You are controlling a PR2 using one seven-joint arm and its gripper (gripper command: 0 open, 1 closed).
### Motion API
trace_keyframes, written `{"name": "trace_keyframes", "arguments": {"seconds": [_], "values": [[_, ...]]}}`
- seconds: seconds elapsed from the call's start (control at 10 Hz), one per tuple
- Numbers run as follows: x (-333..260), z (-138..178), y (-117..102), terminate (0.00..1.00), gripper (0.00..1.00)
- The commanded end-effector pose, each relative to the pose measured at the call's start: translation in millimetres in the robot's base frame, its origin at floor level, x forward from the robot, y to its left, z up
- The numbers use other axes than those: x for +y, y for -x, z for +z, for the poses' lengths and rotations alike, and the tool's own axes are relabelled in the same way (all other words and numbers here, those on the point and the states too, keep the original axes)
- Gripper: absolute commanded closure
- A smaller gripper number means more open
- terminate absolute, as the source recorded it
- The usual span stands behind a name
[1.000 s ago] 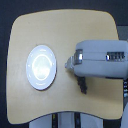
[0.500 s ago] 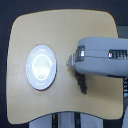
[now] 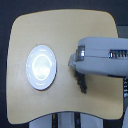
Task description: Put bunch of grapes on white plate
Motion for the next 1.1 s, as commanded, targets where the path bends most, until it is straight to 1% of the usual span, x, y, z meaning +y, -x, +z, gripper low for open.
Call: {"name": "trace_keyframes", "arguments": {"seconds": [0.0, 0.4, 0.7, 0.9, 1.0], "values": [[3.7, -2.4, 4.8, 0.00, 1.00], [1.1, 1.7, 5.5, 0.00, 1.00], [3.1, 7.9, 1.4, 0.00, 1.00], [6.7, 14.7, 0.9, 0.00, 1.00], [12.1, 23.5, -1.2, 0.00, 1.00]]}}
